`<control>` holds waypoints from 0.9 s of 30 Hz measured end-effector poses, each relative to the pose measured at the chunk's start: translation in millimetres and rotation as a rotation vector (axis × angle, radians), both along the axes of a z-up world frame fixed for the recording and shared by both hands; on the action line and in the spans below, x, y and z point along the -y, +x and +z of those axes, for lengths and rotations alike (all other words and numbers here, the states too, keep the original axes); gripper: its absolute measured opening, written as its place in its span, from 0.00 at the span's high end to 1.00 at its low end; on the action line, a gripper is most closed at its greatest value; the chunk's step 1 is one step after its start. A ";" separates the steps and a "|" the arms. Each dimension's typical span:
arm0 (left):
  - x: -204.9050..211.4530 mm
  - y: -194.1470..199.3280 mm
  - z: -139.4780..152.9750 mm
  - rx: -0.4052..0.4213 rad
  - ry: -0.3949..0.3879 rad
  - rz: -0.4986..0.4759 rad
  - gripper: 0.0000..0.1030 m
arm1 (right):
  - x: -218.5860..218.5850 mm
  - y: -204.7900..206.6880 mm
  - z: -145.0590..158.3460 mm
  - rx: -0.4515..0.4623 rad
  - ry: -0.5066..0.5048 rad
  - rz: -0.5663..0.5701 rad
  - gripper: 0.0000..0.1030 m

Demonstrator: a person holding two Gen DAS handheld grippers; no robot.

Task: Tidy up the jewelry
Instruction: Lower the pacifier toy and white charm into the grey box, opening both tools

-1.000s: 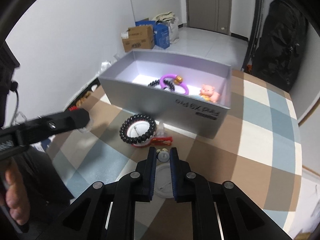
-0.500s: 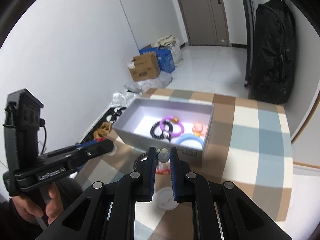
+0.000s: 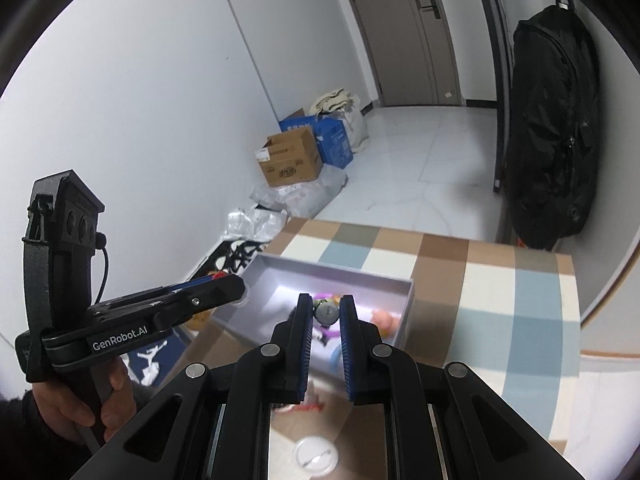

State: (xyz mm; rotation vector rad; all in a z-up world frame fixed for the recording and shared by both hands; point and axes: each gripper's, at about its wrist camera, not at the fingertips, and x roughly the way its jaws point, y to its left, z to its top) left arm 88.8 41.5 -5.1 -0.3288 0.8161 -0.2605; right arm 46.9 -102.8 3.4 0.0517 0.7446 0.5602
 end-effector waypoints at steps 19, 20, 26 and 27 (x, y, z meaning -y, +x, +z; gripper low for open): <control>15.2 30.7 -18.6 -0.045 -0.011 -0.048 0.85 | 0.6 44.5 -26.3 -0.058 0.050 0.034 0.88; 14.9 31.0 -19.8 -0.048 -0.014 -0.046 0.85 | 0.7 44.8 -27.7 -0.063 0.056 0.035 0.88; 13.4 38.9 -29.3 -0.101 -0.035 -0.043 0.85 | 0.4 45.6 -33.7 -0.091 0.081 0.050 0.88; 12.4 40.8 -31.0 -0.112 -0.046 -0.042 0.85 | 0.0 45.5 -34.4 -0.091 0.079 0.049 0.88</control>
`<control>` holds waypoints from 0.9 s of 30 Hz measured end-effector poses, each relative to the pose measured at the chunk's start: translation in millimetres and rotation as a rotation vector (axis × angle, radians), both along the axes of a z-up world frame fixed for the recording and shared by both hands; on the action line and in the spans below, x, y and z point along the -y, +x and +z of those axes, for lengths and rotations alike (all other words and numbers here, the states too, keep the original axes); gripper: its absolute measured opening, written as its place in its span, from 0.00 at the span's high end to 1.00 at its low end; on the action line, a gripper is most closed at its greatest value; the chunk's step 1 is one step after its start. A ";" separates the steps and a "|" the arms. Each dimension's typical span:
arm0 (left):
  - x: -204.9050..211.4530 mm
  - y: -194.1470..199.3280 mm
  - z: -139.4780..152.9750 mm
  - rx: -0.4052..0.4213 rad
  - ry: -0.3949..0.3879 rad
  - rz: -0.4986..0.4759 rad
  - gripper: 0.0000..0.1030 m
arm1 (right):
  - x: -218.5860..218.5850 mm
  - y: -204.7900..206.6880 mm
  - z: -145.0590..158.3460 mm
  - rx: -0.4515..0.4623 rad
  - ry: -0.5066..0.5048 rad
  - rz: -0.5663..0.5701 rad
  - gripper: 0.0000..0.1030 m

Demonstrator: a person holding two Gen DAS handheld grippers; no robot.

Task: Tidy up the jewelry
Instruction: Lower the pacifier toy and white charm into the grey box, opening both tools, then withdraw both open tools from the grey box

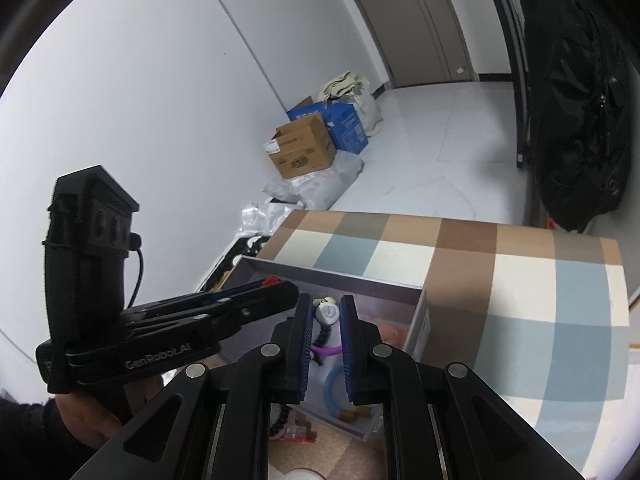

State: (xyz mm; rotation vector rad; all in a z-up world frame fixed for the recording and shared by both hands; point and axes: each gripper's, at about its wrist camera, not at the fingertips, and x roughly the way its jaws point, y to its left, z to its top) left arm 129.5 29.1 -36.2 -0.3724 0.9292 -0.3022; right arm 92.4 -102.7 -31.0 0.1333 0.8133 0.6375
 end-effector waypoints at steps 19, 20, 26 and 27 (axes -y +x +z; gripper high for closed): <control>-25.0 -3.1 -3.3 -0.024 -0.212 0.090 0.56 | 27.7 -8.7 8.0 0.014 0.120 -0.057 0.43; -26.1 -3.6 -3.7 -0.026 -0.215 0.096 0.56 | 31.2 -10.0 8.3 0.011 0.126 -0.068 0.39; -24.9 -13.4 1.8 0.002 -0.198 0.094 0.56 | 42.5 -15.2 11.5 0.018 0.147 -0.101 0.24; -24.9 -16.0 3.0 0.007 -0.195 0.090 0.56 | 44.1 -17.0 12.4 0.023 0.150 -0.103 0.22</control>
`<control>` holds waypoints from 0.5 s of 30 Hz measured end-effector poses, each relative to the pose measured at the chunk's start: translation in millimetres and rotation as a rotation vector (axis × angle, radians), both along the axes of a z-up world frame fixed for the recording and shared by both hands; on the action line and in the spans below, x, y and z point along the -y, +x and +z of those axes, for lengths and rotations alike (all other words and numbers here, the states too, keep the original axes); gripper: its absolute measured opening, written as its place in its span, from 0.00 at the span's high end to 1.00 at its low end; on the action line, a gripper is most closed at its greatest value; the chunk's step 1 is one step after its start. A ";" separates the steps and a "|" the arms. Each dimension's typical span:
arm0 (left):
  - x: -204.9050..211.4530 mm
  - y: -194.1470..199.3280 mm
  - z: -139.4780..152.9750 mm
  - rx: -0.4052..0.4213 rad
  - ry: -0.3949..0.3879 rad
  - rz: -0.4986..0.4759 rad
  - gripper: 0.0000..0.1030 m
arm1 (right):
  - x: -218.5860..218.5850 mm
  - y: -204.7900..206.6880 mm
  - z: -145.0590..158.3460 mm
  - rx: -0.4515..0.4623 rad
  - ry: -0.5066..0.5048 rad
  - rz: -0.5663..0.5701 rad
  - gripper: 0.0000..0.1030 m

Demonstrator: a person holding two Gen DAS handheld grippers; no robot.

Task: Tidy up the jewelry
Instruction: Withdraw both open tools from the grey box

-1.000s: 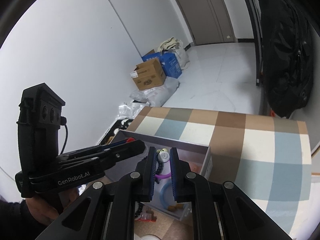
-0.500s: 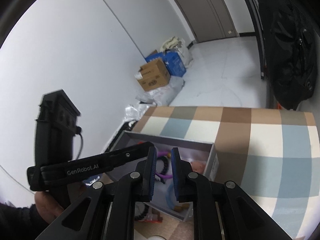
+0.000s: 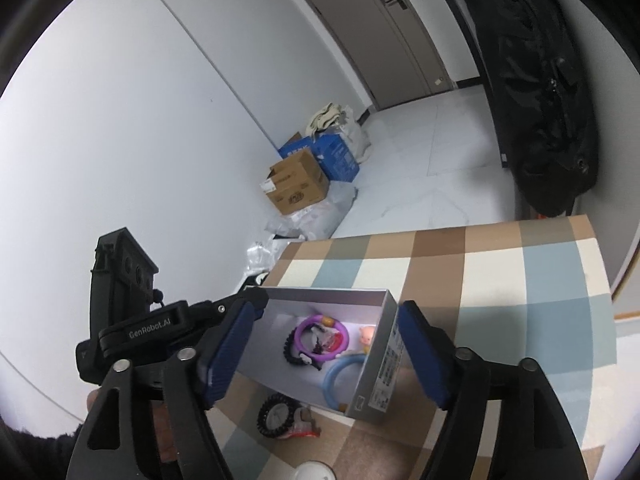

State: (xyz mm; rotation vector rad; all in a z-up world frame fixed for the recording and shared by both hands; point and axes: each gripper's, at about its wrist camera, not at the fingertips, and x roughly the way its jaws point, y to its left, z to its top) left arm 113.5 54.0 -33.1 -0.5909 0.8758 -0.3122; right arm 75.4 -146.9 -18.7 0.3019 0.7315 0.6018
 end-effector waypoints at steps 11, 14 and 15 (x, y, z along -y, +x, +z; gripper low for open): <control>22.7 -37.9 15.5 0.073 0.077 -0.118 0.56 | 19.2 -29.7 -7.1 -0.026 0.006 -0.056 0.10; 30.9 -48.5 8.6 0.050 0.120 -0.129 0.56 | 23.7 -37.8 -7.8 -0.030 0.006 -0.068 0.07; 35.2 -53.2 4.9 0.039 0.139 -0.136 0.56 | 25.6 -41.3 -8.5 -0.031 0.006 -0.072 0.07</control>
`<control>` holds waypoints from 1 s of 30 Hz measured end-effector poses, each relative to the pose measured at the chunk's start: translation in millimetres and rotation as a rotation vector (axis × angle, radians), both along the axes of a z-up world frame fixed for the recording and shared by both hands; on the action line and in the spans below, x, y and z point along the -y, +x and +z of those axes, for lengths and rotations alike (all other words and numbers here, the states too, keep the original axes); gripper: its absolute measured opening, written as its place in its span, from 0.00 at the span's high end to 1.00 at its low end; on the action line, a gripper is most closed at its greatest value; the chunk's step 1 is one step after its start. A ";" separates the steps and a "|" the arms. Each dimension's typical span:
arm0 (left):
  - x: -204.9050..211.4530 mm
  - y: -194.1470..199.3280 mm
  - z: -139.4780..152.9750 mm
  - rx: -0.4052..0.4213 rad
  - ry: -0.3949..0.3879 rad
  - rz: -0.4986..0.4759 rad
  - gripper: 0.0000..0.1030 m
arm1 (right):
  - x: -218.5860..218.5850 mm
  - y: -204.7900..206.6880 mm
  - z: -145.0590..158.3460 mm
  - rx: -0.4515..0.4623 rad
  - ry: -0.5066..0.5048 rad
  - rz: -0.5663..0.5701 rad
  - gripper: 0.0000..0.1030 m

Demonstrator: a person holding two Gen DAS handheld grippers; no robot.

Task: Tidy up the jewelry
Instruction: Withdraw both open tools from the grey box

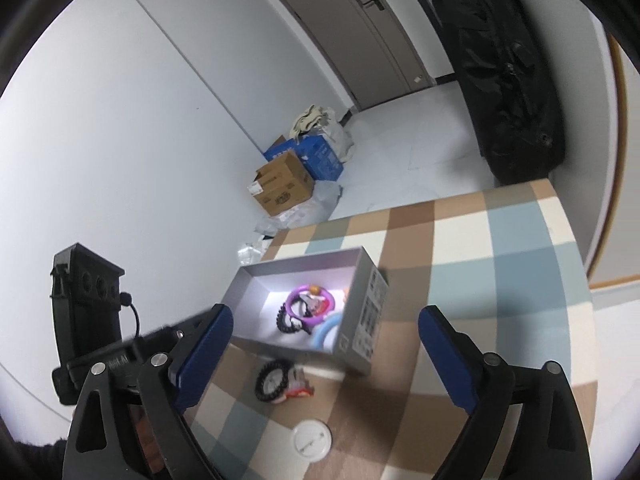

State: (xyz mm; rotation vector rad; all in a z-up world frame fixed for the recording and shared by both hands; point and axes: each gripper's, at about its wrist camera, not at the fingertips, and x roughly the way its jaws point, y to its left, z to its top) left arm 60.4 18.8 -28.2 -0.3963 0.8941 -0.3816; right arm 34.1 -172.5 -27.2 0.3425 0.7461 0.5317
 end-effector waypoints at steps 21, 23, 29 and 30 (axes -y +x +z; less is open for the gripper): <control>38.7 -40.8 -32.2 -0.088 0.213 -0.045 0.28 | 16.3 -43.2 -14.6 -0.030 -0.026 -0.045 0.00; 40.4 -39.2 -33.7 -0.095 0.222 -0.049 0.28 | 15.6 -45.9 -14.8 -0.027 -0.033 -0.043 0.00; 51.6 -39.1 -39.5 -0.105 0.289 -0.055 0.28 | 16.7 -49.9 -16.5 -0.029 -0.048 -0.040 0.00; 55.2 -40.3 -39.4 -0.098 0.312 -0.059 0.28 | 17.2 -49.8 -16.6 -0.030 -0.047 -0.041 0.00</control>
